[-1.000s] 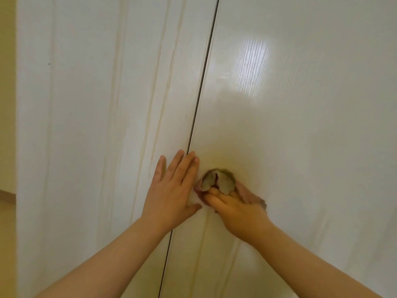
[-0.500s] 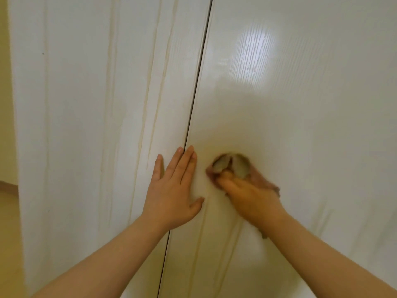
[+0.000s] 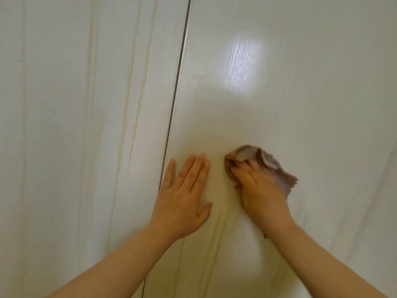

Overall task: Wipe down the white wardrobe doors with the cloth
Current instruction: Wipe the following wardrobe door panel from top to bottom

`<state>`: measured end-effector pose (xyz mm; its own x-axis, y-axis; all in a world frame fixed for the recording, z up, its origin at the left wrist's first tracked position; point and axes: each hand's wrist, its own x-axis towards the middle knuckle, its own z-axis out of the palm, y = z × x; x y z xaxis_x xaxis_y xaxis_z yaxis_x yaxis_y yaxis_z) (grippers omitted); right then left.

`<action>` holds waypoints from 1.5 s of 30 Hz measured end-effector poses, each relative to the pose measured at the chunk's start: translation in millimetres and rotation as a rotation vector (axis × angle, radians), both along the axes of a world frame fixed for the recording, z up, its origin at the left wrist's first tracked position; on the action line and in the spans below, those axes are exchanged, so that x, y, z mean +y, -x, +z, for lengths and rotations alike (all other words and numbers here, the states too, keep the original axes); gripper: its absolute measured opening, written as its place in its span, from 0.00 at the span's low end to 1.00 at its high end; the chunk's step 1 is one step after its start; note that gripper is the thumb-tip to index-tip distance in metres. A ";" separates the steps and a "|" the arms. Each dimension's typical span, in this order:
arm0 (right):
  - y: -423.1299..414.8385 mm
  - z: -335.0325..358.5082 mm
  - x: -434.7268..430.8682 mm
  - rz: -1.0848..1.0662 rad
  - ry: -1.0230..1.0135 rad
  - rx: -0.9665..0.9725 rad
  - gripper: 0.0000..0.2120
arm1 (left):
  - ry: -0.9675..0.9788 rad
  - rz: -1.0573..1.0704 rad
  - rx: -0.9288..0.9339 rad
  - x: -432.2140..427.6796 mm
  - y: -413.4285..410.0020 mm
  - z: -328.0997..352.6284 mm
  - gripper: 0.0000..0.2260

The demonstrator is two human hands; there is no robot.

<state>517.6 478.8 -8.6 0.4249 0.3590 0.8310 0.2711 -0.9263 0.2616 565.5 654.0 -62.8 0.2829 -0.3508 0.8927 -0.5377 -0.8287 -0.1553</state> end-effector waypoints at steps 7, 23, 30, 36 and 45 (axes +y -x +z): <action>2.7 -9.8 8.4 0.093 0.278 -0.058 0.20 | 0.174 -0.003 0.007 15.1 -3.1 11.2 0.26; -34.3 43.8 44.7 0.025 0.137 -0.151 0.20 | 0.246 0.057 0.027 43.9 -0.8 18.9 0.22; 5.8 5.3 -14.1 0.050 0.413 -0.031 0.18 | 0.203 -0.086 -0.087 12.1 0.5 19.9 0.18; -4.5 -22.3 -10.7 -0.019 0.068 -0.099 0.17 | 0.165 -0.059 -0.137 -13.2 -1.0 -0.7 0.19; 14.2 39.0 -36.7 0.008 0.160 -0.238 0.15 | 0.085 -0.024 -0.142 -22.5 -0.8 -1.7 0.20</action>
